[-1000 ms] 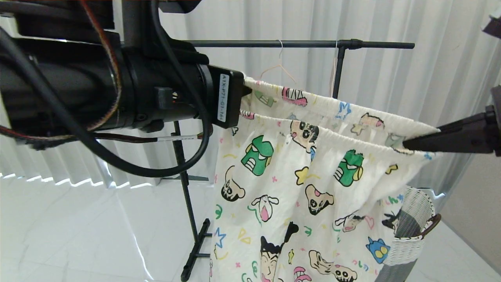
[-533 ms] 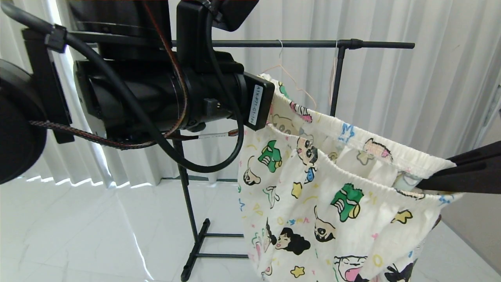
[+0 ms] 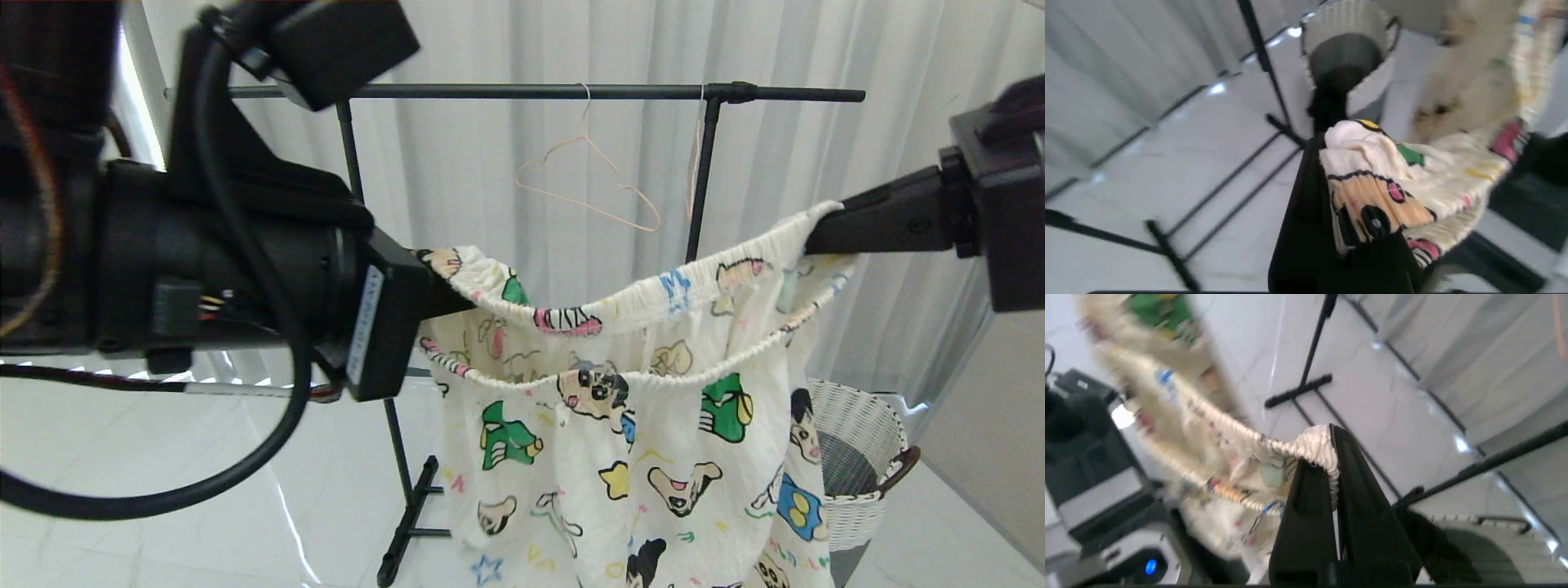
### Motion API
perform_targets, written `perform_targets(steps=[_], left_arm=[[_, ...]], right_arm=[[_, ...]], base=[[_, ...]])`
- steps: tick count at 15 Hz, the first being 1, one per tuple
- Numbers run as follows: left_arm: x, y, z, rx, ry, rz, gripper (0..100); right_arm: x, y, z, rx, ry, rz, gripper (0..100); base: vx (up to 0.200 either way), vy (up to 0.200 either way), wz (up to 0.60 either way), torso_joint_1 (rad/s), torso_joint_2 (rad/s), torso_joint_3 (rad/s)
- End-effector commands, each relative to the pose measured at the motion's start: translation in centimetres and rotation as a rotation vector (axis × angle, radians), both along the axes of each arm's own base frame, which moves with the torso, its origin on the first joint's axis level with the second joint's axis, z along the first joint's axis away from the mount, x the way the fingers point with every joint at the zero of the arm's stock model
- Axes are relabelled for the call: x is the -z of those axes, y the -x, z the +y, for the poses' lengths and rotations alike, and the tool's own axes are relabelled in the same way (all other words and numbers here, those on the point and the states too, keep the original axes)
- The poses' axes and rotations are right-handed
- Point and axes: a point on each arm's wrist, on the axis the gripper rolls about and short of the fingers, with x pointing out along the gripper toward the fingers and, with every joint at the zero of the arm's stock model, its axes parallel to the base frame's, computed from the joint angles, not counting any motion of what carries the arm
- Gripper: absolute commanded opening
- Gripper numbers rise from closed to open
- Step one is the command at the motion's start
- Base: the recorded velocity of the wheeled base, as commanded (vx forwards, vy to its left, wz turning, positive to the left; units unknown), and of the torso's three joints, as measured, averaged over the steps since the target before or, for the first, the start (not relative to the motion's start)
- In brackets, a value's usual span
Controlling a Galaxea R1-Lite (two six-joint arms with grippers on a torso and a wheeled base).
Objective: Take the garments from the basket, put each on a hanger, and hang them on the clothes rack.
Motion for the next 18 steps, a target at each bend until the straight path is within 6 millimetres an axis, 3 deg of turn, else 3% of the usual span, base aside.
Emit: perform_targets(steps=[1,4,8,9,12,14,18], left_arm=[[-1.4,3.1,1.3,0.047,0.095,0.017,0],[-0.8,4.7,0.8,0.104,0.113,0.081,0],[-0.1,5.4,1.1,0.122,0.096,0.088,0],[-0.1,4.9,1.1,0.094,0.087,0.077,0],[-0.9,0.8,1.0,-0.105,0.022,-0.028,0],[-1.6,0.3,0.6,-0.121,0.038,-0.043,0],[-1.4,0.3,0.5,-0.116,0.033,-0.041,0]], right_arm=[[0.3,-2.6,3.3,-0.015,0.009,0.007,0],[-0.1,-3.2,4.6,-0.031,-0.005,-0.007,0],[-0.4,-2.9,4.2,-0.028,-0.007,-0.01,0],[-0.6,-2.4,3.7,-0.025,-0.004,-0.008,0],[-1.2,-0.2,0.7,0.025,0.041,0.012,0],[-1.2,0.7,-0.8,0.045,0.046,0.015,0],[-0.9,1.0,-1.2,0.054,0.055,0.019,0]], base=[[0.0,0.0,0.0,0.0,0.0,0.0],[0.0,0.0,0.0,0.0,0.0,0.0],[0.0,0.0,0.0,0.0,0.0,0.0],[0.0,0.0,0.0,0.0,0.0,0.0],[0.0,0.0,0.0,0.0,0.0,0.0],[0.0,0.0,0.0,0.0,0.0,0.0],[0.0,0.0,0.0,0.0,0.0,0.0]])
